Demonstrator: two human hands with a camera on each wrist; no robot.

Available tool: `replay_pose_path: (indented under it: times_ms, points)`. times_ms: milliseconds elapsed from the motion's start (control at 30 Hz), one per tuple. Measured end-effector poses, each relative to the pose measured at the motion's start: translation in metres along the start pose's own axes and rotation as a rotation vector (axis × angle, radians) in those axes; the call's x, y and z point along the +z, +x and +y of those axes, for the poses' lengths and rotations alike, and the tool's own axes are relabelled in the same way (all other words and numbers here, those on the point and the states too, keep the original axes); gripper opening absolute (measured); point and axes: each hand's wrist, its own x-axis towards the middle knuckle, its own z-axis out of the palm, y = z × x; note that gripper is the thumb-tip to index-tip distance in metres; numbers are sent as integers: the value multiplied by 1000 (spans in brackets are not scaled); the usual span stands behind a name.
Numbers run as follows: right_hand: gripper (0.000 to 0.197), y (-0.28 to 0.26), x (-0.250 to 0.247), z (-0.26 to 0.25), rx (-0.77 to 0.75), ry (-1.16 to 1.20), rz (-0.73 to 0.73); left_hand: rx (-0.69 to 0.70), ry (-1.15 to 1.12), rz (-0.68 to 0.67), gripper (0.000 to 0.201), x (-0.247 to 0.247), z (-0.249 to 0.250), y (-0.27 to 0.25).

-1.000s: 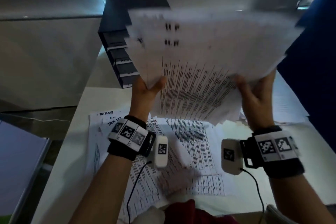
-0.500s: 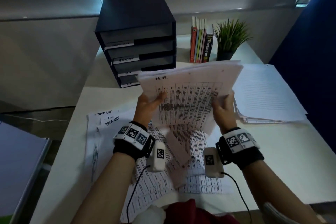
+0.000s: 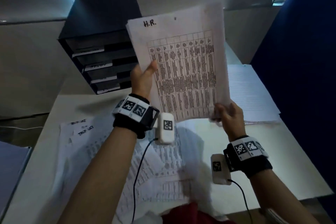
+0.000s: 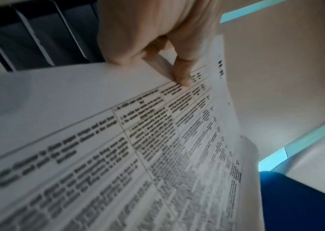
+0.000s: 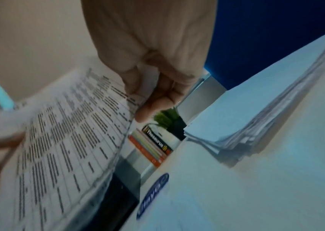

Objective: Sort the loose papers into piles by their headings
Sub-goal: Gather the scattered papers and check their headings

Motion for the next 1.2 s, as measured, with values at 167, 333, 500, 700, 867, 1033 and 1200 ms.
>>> replay_pose_path:
  times_ms: [167,333,500,700,867,1033,1200]
  points:
    - [20,26,-55,3,84,153,169,-183,229,-177,26,67,-42,2]
    - [20,62,-101,34,214,159,305,-248,505,-293,12,122,-110,-7]
    - [32,84,-133,73,384,-38,317,-337,753,-360,25,153,-150,-18]
    - [49,98,-142,91,499,-316,303,-405,928,-388,41,163,-170,-24]
    - [56,96,-134,84,542,-558,212,-487,1071,-535,50,156,-170,-26]
    - [52,68,-92,67,315,-550,234,-402,907,-412,44,102,-158,-24]
    - [28,35,-17,47,173,-582,-164,-371,952,-144,26,-2,-140,-14]
